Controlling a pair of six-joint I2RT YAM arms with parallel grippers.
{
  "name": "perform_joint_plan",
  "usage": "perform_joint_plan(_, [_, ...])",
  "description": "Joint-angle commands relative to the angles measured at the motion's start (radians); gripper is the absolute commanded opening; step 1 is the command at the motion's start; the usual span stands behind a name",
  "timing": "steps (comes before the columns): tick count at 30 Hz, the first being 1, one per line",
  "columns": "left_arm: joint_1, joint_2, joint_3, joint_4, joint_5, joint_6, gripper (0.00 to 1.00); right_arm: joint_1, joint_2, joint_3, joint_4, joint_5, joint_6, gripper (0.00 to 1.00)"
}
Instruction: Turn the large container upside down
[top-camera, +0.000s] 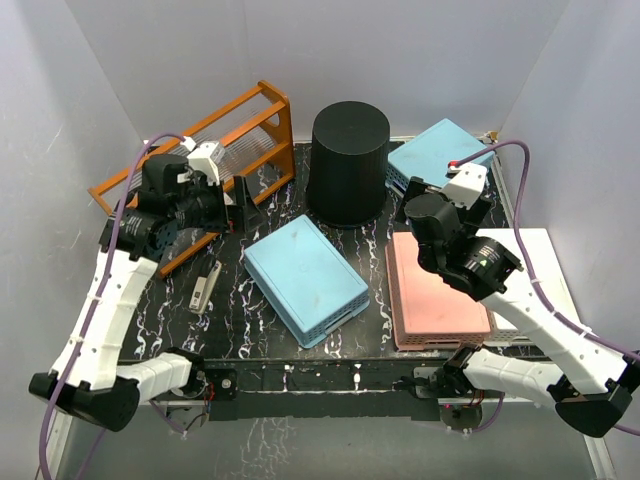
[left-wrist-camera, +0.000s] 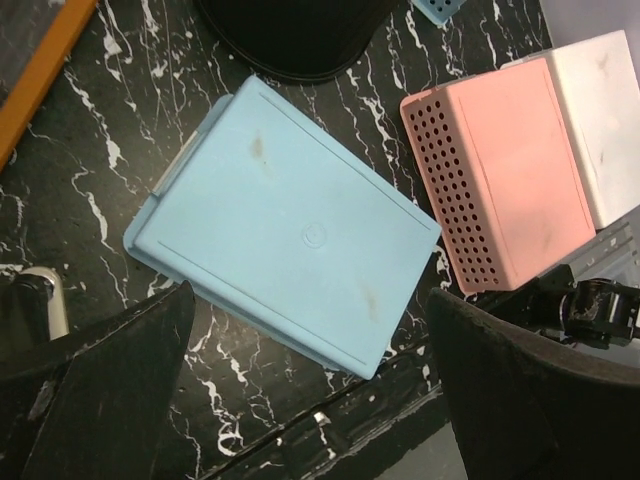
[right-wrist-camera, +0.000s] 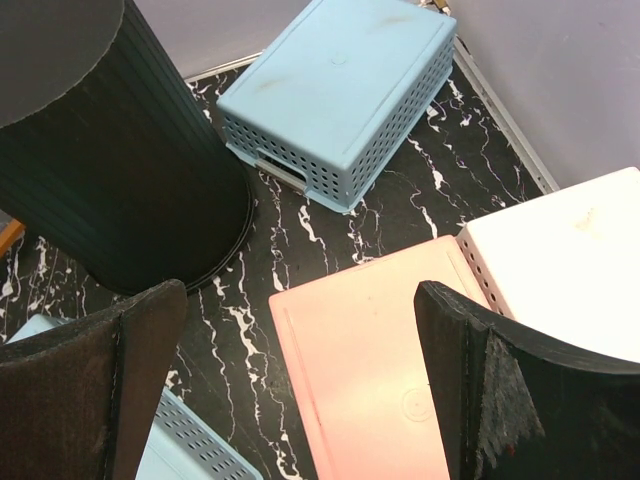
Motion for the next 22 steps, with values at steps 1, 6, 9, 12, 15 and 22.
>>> perform_joint_plan(1, [0.004, -0.089, -0.036, 0.06, -0.026, 0.042, 0.99, -0.004, 0.005, -0.008, 0.005, 0.03, 0.007, 0.98])
perform_joint_plan(6, [0.004, -0.097, -0.075, 0.094, -0.013, 0.024, 0.99, -0.004, 0.0, 0.0, -0.014, 0.029, 0.016, 0.98])
perform_joint_plan(9, [0.004, -0.077, -0.077, 0.071, -0.08, 0.021, 0.99, -0.004, -0.008, -0.008, -0.003, 0.03, 0.01, 0.98])
perform_joint_plan(12, [0.004, -0.06, -0.077, 0.071, -0.084, 0.019, 0.99, -0.003, -0.006, -0.008, -0.002, 0.029, 0.007, 0.98])
perform_joint_plan(15, [0.004, -0.06, -0.076, 0.094, -0.069, 0.013, 0.99, -0.004, -0.009, -0.011, -0.004, 0.025, 0.009, 0.98])
perform_joint_plan(22, [0.004, -0.061, -0.084, 0.108, -0.075, 0.009, 0.99, -0.003, -0.014, -0.021, -0.002, 0.02, 0.011, 0.98])
